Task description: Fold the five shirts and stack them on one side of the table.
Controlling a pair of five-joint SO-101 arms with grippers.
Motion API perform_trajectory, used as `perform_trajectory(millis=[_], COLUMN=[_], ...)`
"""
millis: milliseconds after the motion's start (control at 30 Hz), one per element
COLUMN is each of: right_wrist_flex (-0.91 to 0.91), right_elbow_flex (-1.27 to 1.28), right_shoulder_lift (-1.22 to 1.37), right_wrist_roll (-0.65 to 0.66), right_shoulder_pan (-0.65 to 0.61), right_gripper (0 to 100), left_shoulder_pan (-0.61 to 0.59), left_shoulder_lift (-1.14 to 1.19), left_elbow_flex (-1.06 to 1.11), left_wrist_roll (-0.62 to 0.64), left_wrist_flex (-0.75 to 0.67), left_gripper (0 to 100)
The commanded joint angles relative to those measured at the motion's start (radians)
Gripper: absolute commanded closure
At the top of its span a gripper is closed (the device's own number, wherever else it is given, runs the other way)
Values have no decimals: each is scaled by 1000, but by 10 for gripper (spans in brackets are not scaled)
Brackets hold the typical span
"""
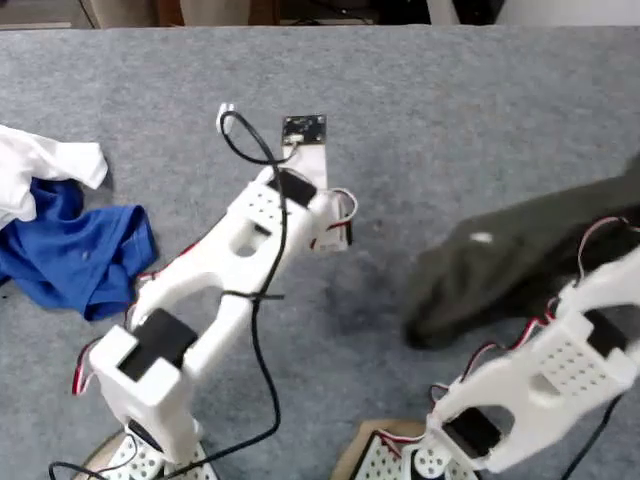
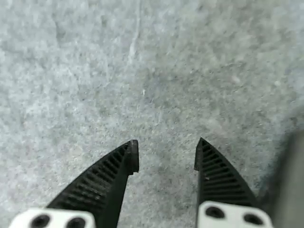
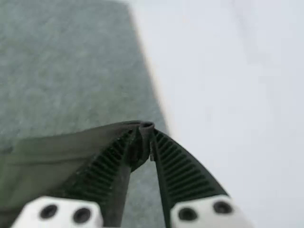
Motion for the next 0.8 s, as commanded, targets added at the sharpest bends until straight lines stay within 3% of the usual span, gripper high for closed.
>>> perform_trajectory(millis=[0,133,367,767], right_wrist_flex=[-72,-107,-104,-115], right_elbow_flex=[-39,-38,-2,-47], right_shoulder_lift=[-102,-139,12,495], right_wrist_roll=[-34,-75,41,196], right_shoulder_pan=[-8,-38,-59,228], right_gripper=[994,994,994,994], left_shoulder_pan=[20,74,130,227], left_shoulder_lift=[-2,-15,-58,-59], left_elbow_flex=[-86,-86,-87,-181], left_wrist_roll=[2,2,2,2], left_wrist_flex=[32,51,49,41], left_gripper=[794,793,792,792])
